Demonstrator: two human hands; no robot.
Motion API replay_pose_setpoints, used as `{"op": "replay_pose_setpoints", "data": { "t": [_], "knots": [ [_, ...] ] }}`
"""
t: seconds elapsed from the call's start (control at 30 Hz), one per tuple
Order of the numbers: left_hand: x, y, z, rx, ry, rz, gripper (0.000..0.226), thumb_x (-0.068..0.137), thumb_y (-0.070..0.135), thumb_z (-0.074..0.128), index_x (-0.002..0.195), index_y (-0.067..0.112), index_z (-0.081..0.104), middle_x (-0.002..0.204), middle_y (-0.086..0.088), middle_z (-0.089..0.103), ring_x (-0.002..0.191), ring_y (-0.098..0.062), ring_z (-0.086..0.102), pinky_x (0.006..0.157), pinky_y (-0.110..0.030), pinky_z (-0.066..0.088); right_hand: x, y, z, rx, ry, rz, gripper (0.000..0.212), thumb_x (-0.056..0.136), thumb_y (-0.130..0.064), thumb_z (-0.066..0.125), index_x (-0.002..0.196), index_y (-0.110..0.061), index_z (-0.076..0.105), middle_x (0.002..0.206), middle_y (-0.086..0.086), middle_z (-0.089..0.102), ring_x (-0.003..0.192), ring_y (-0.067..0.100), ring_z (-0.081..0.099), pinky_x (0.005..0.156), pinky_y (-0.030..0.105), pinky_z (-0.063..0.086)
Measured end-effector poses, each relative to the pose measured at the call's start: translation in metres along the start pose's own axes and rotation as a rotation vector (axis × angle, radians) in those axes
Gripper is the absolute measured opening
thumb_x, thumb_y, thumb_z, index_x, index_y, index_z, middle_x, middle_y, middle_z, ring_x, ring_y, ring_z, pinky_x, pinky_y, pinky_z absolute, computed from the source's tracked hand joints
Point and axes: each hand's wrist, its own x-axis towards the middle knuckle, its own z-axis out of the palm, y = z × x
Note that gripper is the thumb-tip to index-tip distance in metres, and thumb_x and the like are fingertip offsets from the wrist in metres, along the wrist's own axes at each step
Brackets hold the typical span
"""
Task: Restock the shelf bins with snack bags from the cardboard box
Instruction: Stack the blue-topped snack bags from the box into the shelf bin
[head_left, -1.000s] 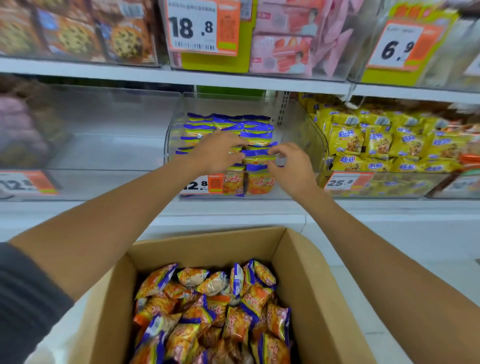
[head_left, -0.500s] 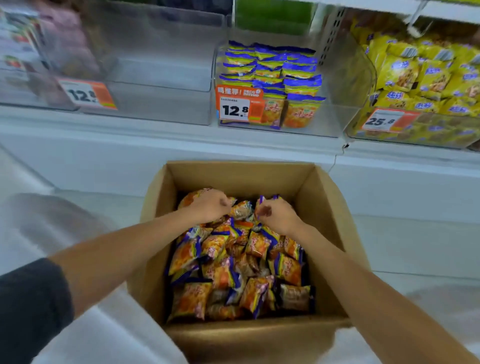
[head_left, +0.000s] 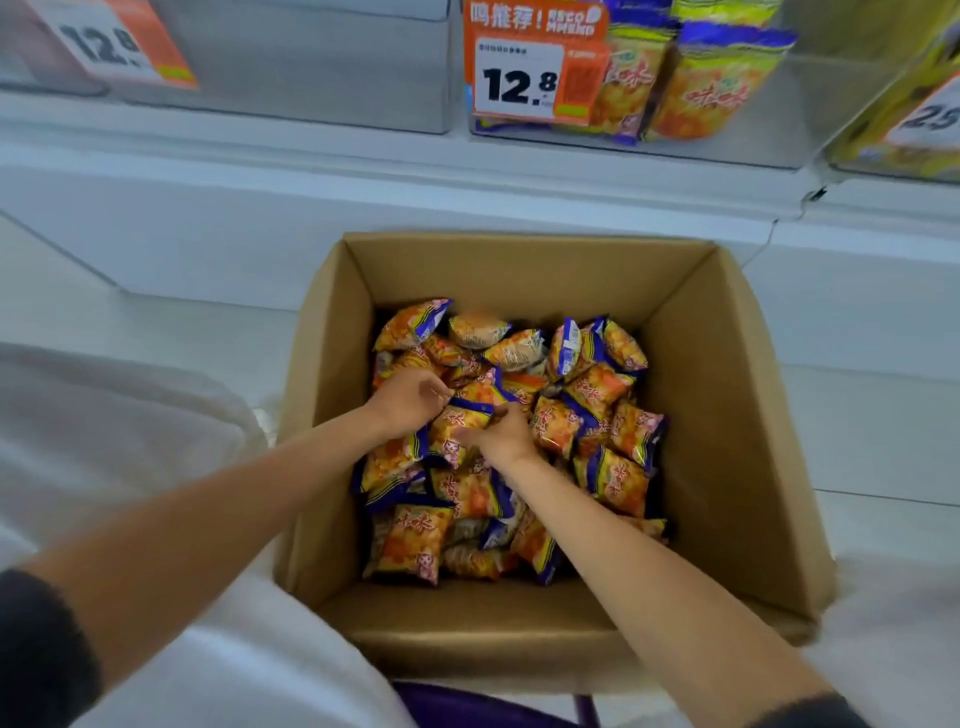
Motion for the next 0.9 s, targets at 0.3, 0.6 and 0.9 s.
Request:
{"op": "replay_pose_setpoints", "data": {
  "t": [0.3, 0.6, 0.9],
  "knots": [
    [-0.004, 0.014, 0.002, -0.453, -0.223, -0.182, 0.078, 0.079, 0.047, 0.074, 0.142, 0.012, 0.044, 0.132, -0.002, 0.058, 0.120, -0.019, 0.058, 0.098, -0.032, 0.049, -0.030, -0.034, -0.083, 0.241, -0.323, -0.067, 0.042, 0.083, -0.005, 0.073, 0.121, -0.012, 0.055, 0.113, 0.009, 0.069, 0.104, 0.022, 0.067, 0.082, 0.029, 0.054],
    [-0.006, 0.005, 0.003, -0.655, -0.199, -0.236, 0.059, 0.084, 0.028, 0.074, 0.135, 0.011, 0.049, 0.119, -0.005, 0.066, 0.102, -0.019, 0.068, 0.082, -0.034, 0.058, -0.036, -0.010, -0.109, -0.498, -0.279, -0.116, 0.034, 0.091, -0.017, 0.065, 0.124, -0.011, 0.059, 0.125, 0.012, 0.060, 0.115, 0.024, 0.058, 0.093, 0.032, 0.048],
    [-0.002, 0.005, 0.014, -0.621, -0.232, -0.261, 0.051, 0.086, 0.024, 0.073, 0.130, 0.009, 0.052, 0.115, -0.005, 0.067, 0.099, -0.019, 0.069, 0.078, -0.033, 0.058, -0.027, 0.048, -0.089, -0.798, -0.320, 0.115, 0.040, 0.086, -0.027, 0.072, 0.118, -0.005, 0.061, 0.118, 0.008, 0.058, 0.102, 0.023, 0.060, 0.085, 0.036, 0.057]
  ]
}}
